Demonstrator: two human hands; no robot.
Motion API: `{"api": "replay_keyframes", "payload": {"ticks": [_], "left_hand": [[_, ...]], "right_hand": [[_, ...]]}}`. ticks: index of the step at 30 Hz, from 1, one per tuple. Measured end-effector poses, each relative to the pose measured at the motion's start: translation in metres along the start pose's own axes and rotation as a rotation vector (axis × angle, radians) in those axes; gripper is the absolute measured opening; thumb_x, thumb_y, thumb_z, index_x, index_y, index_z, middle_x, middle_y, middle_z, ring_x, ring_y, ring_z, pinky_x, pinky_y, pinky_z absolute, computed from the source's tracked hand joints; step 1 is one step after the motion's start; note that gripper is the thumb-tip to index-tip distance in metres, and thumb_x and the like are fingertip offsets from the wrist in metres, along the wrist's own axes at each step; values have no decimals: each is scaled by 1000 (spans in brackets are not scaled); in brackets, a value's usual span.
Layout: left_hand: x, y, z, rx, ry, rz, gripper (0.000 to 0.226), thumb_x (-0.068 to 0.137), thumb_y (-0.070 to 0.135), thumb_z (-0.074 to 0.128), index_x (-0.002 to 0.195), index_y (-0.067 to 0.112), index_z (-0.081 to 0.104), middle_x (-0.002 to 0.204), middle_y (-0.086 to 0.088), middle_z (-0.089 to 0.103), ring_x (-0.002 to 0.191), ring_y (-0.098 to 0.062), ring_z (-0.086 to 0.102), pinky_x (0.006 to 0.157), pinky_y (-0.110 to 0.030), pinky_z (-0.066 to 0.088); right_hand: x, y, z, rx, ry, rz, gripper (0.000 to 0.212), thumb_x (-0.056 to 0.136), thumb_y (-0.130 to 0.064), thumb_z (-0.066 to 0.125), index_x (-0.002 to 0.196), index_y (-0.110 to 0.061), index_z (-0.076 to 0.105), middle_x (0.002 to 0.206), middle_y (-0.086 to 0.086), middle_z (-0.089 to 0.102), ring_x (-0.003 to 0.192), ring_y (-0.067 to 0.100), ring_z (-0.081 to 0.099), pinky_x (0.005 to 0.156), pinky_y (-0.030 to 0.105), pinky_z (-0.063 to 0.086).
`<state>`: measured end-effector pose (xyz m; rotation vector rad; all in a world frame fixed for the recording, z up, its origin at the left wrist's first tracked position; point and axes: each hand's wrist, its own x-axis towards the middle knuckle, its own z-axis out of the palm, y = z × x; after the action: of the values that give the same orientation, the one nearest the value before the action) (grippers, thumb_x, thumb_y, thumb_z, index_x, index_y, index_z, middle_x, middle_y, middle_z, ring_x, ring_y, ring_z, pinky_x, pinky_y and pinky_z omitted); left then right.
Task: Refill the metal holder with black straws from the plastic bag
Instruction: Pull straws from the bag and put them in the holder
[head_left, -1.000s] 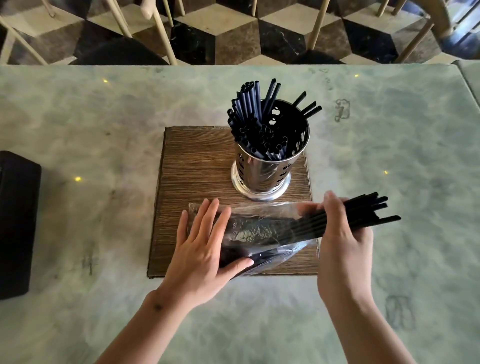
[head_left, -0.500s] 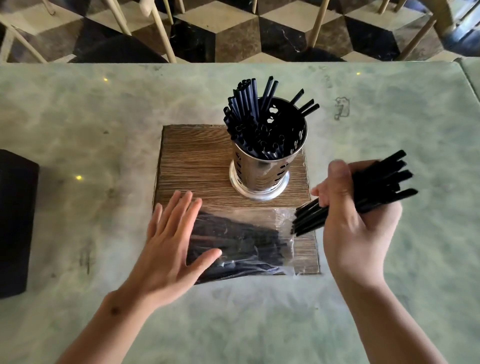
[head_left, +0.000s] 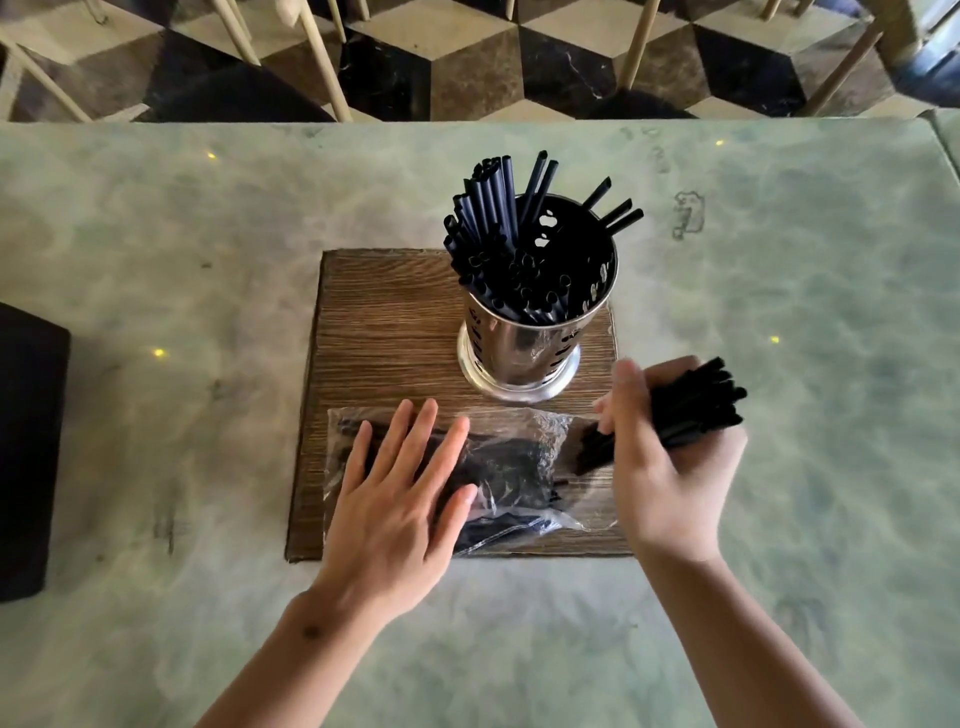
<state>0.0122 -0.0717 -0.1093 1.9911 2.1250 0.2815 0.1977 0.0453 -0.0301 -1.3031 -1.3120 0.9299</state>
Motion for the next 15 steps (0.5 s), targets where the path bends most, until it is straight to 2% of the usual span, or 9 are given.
{"api": "replay_keyframes", "payload": {"ticks": [3, 6, 8, 10, 13, 15], "left_hand": [[1, 0, -7, -21, 18, -16, 67, 110, 54, 19, 162, 16, 36, 169, -10, 35, 159, -27, 27, 128, -55, 21], [1, 3, -13, -104, 161, -61, 63, 112, 45, 22, 148, 6, 55, 152, -12, 57, 146, -31, 50, 121, -56, 33], [1, 4, -14, -111, 257, -85, 53, 111, 35, 31, 139, 3, 63, 141, -13, 66, 134, -33, 61, 115, -58, 43], [0, 6, -13, -106, 271, -124, 50, 108, 29, 35, 136, 3, 66, 137, -13, 68, 132, -34, 63, 112, -58, 46], [-3, 6, -7, -107, 247, -110, 55, 111, 34, 29, 135, 5, 68, 142, -14, 66, 138, -34, 58, 112, -59, 47], [-6, 3, -1, -100, 241, -79, 57, 112, 35, 26, 136, 5, 68, 148, -15, 61, 143, -34, 54, 113, -59, 46]], "right_hand": [[-6, 6, 0, -24, -76, 9, 43, 95, -54, 63, 72, -19, 57, 60, 4, 63, 57, 33, 63, 60, 51, 53], [-7, -2, 1, -29, -107, -25, 47, 97, -61, 56, 73, -21, 58, 59, 0, 66, 50, 15, 64, 52, 37, 54], [-4, -6, 2, -38, -121, -29, 53, 98, -61, 55, 74, -14, 56, 56, 0, 64, 48, 16, 64, 50, 35, 52], [0, -10, 2, -71, -153, -1, 52, 96, -57, 58, 76, -9, 54, 54, 1, 60, 49, 20, 60, 50, 38, 50], [12, -21, 0, -168, -196, 4, 42, 92, -50, 63, 72, -15, 52, 58, 4, 55, 51, 24, 50, 48, 28, 42], [24, -34, -2, -244, -227, -24, 46, 91, -46, 65, 66, -14, 45, 61, 10, 53, 47, 24, 43, 43, 27, 34]]}}
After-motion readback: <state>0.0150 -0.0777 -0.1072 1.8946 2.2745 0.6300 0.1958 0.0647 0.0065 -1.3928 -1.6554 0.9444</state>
